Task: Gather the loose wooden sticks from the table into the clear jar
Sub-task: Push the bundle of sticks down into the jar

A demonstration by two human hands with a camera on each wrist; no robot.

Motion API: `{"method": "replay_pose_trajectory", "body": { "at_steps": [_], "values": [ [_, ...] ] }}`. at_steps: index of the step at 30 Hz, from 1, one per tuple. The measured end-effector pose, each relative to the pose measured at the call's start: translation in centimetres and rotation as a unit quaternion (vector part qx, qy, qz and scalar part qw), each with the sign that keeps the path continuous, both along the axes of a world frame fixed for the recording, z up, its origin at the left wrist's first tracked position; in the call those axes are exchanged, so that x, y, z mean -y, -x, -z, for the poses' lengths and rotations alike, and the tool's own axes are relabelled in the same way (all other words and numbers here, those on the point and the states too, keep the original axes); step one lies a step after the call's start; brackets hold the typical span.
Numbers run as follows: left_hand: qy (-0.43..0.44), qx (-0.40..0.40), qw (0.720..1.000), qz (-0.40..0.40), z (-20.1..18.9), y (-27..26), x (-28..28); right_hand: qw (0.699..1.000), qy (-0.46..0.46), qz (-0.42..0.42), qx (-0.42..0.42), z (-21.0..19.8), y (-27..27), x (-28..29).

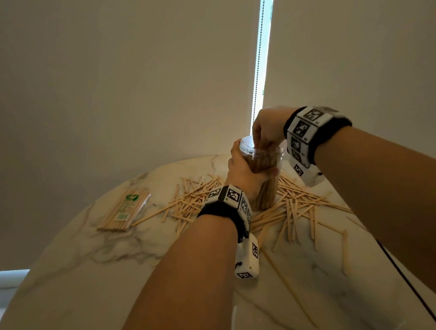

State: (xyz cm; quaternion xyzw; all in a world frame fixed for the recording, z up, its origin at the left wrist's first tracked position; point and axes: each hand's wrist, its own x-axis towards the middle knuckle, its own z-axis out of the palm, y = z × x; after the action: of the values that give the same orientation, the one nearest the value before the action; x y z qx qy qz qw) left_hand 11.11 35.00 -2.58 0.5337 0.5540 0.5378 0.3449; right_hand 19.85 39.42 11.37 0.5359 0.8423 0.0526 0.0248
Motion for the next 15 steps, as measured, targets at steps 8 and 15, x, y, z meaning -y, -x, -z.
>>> {"method": "replay_pose_trajectory", "body": {
  "at_steps": [8,15],
  "values": [
    [-0.002,-0.011,1.0,0.009,0.0,0.0,0.3,0.999,-0.016,-0.014,-0.037,0.5,-0.2,0.9],
    [0.001,-0.028,1.0,0.003,-0.1,0.2,0.2,0.997,-0.01,-0.004,-0.082,0.7,-1.3,2.0]
  ]
}}
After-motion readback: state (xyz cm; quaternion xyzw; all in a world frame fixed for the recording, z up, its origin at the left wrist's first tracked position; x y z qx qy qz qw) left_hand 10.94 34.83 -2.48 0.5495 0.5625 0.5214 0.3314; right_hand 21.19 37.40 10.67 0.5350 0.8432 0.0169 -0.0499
